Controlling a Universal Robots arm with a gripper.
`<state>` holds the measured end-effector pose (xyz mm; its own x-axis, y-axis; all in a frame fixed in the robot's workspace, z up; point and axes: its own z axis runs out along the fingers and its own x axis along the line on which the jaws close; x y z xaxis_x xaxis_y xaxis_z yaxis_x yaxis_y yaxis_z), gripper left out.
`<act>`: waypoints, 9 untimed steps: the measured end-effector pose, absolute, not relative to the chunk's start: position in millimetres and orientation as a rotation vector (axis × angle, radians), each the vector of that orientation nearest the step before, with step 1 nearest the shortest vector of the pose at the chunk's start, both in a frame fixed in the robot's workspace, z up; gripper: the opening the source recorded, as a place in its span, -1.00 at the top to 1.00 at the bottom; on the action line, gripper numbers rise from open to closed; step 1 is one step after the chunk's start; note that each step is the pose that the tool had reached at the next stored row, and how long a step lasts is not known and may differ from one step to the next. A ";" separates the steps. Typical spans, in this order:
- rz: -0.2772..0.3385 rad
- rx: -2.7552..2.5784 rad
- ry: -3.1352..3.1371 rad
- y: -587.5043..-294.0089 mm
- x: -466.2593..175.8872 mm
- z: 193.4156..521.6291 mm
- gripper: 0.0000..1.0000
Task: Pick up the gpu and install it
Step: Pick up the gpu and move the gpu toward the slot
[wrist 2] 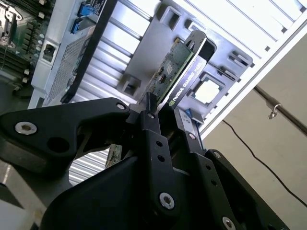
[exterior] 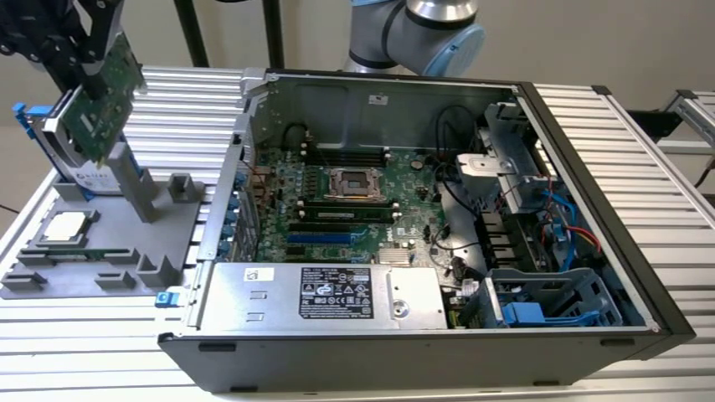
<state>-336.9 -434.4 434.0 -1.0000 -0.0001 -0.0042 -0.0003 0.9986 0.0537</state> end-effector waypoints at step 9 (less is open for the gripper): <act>0.084 0.000 3.136 -434.4 -336.9 440.6 1.00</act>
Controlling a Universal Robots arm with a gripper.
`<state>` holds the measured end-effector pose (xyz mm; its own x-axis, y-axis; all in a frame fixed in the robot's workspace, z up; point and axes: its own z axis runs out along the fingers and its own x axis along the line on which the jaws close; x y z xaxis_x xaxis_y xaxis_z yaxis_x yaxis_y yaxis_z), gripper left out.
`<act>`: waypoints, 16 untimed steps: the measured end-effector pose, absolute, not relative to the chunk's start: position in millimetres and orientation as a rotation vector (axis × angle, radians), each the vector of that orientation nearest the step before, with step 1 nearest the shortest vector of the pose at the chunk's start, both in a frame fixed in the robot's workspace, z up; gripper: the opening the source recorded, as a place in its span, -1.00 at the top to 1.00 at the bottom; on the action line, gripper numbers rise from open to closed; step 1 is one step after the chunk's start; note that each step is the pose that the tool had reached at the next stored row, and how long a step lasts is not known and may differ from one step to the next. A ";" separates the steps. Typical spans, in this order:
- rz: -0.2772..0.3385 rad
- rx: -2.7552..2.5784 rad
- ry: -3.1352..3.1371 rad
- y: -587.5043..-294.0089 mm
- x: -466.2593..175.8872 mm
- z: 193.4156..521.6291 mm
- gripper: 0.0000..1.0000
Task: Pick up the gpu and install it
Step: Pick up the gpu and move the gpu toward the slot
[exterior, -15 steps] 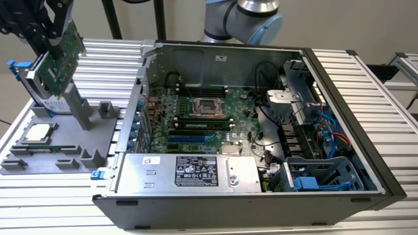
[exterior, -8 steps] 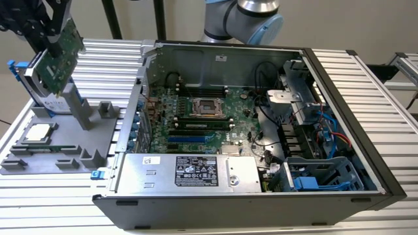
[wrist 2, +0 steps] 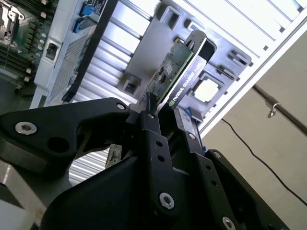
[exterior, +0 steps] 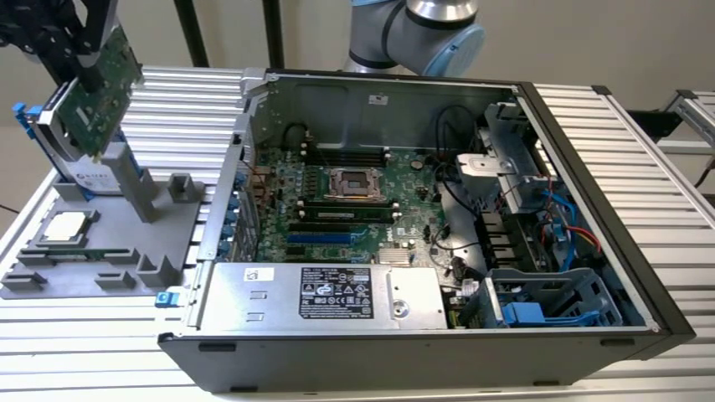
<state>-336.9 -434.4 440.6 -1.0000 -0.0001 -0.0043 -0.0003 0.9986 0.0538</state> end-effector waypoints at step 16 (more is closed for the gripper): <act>0.084 -0.001 3.135 -434.4 -336.8 448.6 1.00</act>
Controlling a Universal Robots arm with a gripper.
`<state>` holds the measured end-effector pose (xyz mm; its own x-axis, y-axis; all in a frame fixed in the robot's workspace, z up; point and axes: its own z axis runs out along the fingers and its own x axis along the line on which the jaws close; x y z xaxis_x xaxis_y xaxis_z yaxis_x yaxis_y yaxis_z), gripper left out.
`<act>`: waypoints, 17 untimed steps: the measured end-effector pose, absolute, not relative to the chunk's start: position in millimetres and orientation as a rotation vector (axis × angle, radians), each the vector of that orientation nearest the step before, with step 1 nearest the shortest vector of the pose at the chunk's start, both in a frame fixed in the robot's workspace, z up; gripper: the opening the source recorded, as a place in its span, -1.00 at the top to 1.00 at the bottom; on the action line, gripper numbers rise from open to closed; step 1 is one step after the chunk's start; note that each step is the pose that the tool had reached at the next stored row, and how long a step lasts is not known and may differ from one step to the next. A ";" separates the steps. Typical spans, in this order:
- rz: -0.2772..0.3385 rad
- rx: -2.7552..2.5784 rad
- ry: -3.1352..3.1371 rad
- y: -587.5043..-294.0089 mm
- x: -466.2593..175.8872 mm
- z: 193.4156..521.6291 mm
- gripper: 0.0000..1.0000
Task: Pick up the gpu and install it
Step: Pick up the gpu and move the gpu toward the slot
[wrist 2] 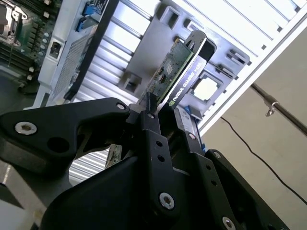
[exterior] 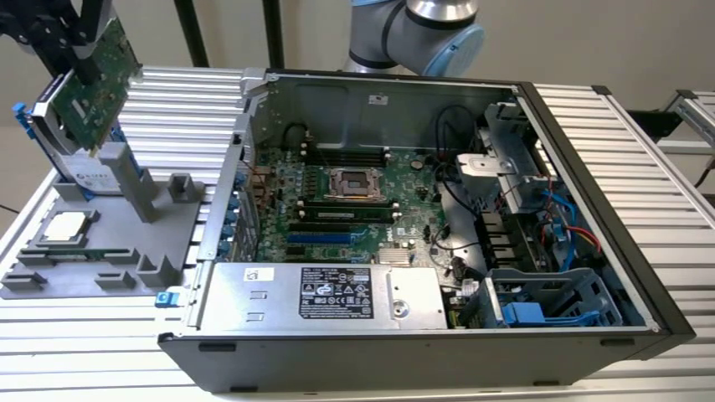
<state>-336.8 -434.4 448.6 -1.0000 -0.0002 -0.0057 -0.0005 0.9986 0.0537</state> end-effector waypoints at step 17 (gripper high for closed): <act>0.080 0.000 3.135 -434.4 -331.6 449.2 1.00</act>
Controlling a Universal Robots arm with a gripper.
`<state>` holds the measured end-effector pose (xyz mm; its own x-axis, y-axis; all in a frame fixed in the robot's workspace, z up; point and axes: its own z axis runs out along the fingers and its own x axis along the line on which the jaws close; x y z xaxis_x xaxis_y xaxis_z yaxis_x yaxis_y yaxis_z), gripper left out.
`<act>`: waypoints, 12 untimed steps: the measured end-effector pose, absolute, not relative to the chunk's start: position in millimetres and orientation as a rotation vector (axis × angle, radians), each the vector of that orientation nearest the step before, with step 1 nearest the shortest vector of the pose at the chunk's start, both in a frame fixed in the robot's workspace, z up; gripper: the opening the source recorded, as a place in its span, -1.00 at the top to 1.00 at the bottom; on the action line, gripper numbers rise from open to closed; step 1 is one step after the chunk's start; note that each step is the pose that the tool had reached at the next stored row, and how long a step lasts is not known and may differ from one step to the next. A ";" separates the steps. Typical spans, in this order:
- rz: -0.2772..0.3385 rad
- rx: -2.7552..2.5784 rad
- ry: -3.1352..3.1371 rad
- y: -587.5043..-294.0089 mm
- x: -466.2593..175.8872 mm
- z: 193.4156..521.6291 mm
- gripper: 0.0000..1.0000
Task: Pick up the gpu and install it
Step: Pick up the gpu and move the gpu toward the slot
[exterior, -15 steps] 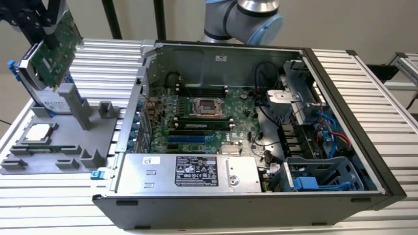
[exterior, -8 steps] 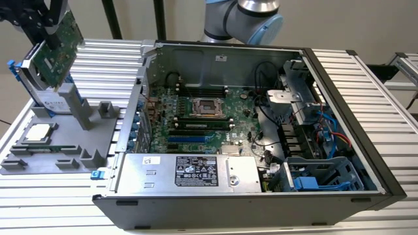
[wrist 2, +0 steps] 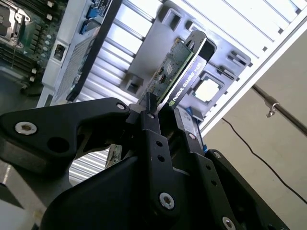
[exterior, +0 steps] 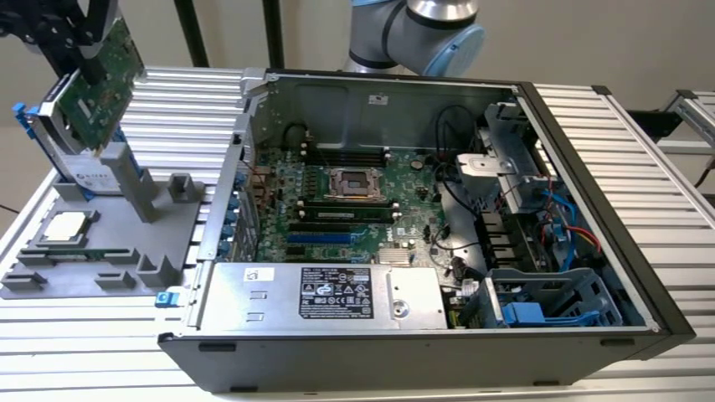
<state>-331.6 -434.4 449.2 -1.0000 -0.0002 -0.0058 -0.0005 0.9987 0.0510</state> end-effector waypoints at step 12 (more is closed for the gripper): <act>0.074 0.000 3.135 -434.4 -326.7 449.8 1.00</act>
<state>-326.7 -434.4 449.8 -1.0000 -0.0002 -0.0058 -0.0004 0.9989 0.0469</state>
